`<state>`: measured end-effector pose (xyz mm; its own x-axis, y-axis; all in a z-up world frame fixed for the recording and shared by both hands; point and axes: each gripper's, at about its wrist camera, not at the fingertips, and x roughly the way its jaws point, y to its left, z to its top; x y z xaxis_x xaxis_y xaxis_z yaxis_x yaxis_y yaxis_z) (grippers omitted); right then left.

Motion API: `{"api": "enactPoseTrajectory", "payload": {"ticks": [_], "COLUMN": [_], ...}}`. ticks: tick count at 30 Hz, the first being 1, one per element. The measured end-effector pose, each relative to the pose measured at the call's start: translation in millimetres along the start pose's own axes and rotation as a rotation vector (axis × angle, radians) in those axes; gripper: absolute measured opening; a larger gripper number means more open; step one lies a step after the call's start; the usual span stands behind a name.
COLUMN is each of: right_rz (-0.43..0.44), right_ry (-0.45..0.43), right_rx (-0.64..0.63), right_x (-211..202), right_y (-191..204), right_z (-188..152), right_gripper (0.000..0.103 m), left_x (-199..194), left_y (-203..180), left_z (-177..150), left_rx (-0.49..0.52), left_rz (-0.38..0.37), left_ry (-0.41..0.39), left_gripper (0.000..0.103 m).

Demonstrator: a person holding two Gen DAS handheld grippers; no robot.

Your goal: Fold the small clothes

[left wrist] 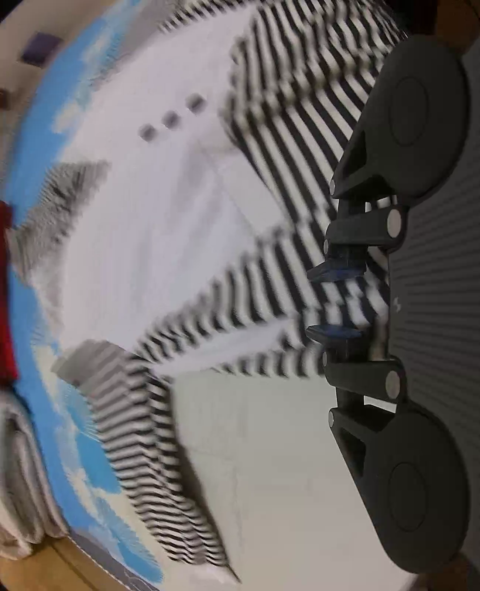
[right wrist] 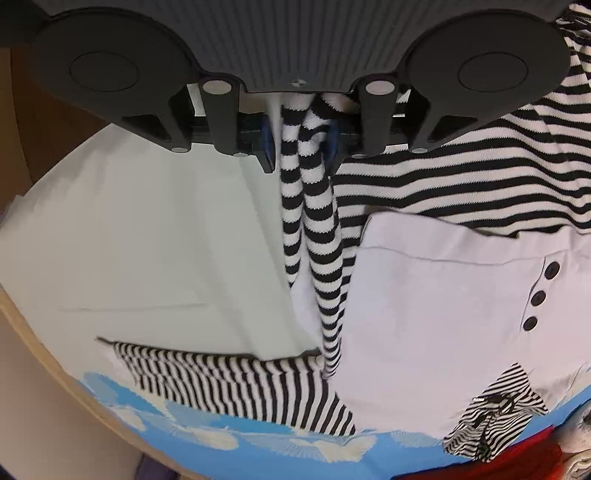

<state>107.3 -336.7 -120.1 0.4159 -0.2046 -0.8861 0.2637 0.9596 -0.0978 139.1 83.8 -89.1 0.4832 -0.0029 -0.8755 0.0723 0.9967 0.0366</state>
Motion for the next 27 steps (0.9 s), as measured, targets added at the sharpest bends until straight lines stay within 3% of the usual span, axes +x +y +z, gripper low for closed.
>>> {"api": "enactPoseTrajectory", "payload": {"ticks": [3,6,9,15,17,19,23,25,27], "right_rz": [0.010,0.045,0.081,0.144,0.194,0.222,0.074,0.065,0.074], "right_ry": [-0.095,-0.181,-0.193,-0.266,-0.236,-0.146,0.022,0.029,0.017], "right_rx": [-0.002,-0.024,-0.034,-0.017,-0.032,-0.044,-0.119,-0.100,-0.091], "right_x": [-13.2,-26.7,-31.0,-40.7,-37.0,-24.3,4.8,5.6,2.3], "right_y": [1.2,3.4,5.4,5.4,8.7,12.7,18.3,16.5,16.2], "right_z": [2.6,4.8,4.1,8.1,7.8,6.1,-3.0,-3.3,-1.9], "right_gripper": [0.028,0.028,0.028,0.029,0.031,0.031,0.031,0.031,0.031], "left_x": [-7.9,-2.8,3.1,-1.0,-0.4,3.6,22.3,28.5,24.0], "left_y": [-7.6,-15.2,-13.1,-12.4,-14.5,-14.1,-9.2,-4.7,-4.0], "left_z": [4.0,7.3,7.2,7.1,6.9,6.3,-0.1,-2.3,0.2], "left_rx": [0.012,0.012,-0.010,-0.013,-0.007,-0.019,-0.026,-0.043,-0.051], "left_rz": [-0.048,-0.067,-0.075,-0.117,-0.128,-0.146,-0.083,-0.066,-0.071], "left_ry": [-0.046,-0.025,0.001,-0.027,-0.023,0.002,0.121,0.158,0.129], "left_gripper": [0.036,0.037,0.037,0.037,0.037,0.037,0.042,0.042,0.042]}}
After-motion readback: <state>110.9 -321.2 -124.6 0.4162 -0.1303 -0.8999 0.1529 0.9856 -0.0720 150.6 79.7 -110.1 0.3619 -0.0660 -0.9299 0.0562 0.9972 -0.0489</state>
